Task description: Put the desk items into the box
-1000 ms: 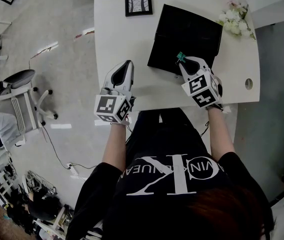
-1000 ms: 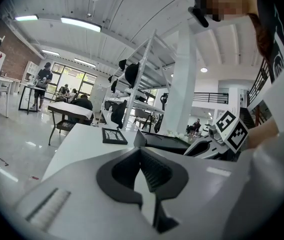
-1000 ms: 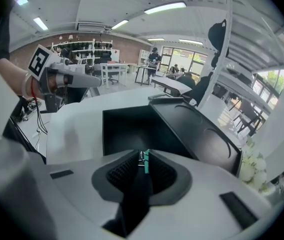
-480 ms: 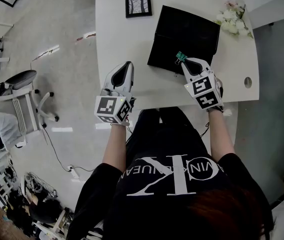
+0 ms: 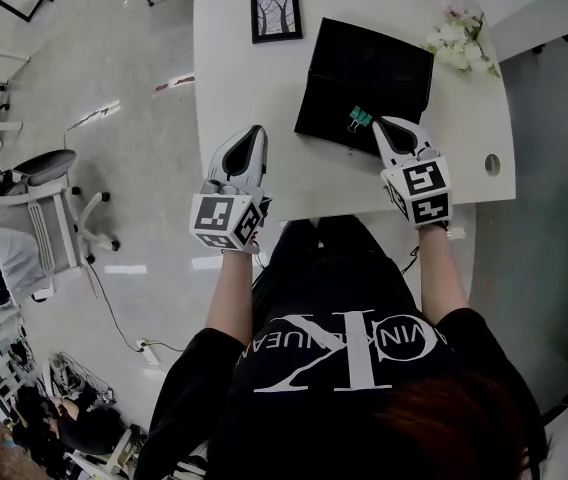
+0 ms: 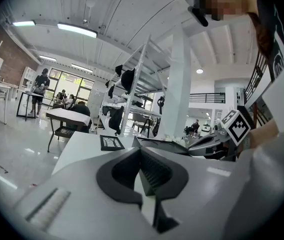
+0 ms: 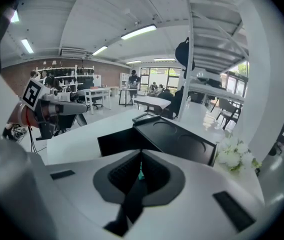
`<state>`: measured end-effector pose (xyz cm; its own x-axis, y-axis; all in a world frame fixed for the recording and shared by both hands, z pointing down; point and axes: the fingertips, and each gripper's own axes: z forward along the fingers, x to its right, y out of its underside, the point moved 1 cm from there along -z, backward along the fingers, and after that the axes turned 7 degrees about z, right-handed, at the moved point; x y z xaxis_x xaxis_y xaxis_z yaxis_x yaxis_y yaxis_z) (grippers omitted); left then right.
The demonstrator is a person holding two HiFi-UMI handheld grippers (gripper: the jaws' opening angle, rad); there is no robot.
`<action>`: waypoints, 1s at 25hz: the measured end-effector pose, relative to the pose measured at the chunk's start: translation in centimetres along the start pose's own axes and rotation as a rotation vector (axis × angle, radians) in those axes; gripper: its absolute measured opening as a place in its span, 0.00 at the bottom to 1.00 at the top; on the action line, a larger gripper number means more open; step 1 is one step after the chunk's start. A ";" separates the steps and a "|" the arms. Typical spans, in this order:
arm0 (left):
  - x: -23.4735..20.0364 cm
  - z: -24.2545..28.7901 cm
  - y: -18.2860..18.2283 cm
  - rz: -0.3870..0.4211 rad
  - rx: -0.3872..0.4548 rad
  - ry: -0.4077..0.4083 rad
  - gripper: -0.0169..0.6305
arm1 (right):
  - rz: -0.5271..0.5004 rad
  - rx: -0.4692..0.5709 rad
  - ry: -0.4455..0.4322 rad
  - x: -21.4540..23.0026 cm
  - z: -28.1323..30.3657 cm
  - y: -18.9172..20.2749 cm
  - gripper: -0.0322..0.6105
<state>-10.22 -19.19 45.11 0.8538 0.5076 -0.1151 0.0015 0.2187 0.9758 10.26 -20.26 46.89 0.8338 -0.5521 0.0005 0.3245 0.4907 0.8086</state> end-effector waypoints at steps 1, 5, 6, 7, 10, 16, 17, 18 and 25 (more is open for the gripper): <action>0.0 0.1 -0.2 0.001 0.004 0.000 0.04 | 0.003 0.009 0.005 0.1 -0.2 -0.1 0.08; 0.3 0.3 -1.0 0.013 0.021 0.013 0.04 | 0.015 0.047 0.026 0.5 -1.1 -0.8 0.08; 0.4 0.4 -1.3 0.017 0.024 0.017 0.04 | 0.019 0.057 0.031 0.6 -1.3 -0.9 0.08; 0.4 0.5 -1.5 0.021 0.028 0.020 0.04 | 0.024 0.065 0.036 0.8 -1.4 -1.0 0.08; 0.6 0.9 -2.0 0.035 0.038 0.025 0.04 | 0.036 0.090 0.049 1.3 -1.9 -1.3 0.07; 0.6 1.1 -3.1 0.053 0.050 0.032 0.04 | 0.061 0.120 0.070 1.9 -2.9 -1.9 0.07; 0.6 1.2 -3.3 0.056 0.052 0.033 0.04 | 0.063 0.124 0.073 2.1 -3.1 -2.0 0.07; 0.6 1.2 -3.5 0.059 0.053 0.033 0.04 | 0.066 0.130 0.075 2.2 -3.3 -2.1 0.07; 0.9 1.5 -4.5 0.074 0.071 0.033 0.04 | 0.084 0.185 0.081 3.0 -4.3 -2.9 0.07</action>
<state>-8.73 -20.94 40.92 0.8354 0.5477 -0.0468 -0.0236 0.1207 0.9924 13.71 -20.46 42.04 0.8901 -0.4547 0.0309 0.1713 0.3965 0.9019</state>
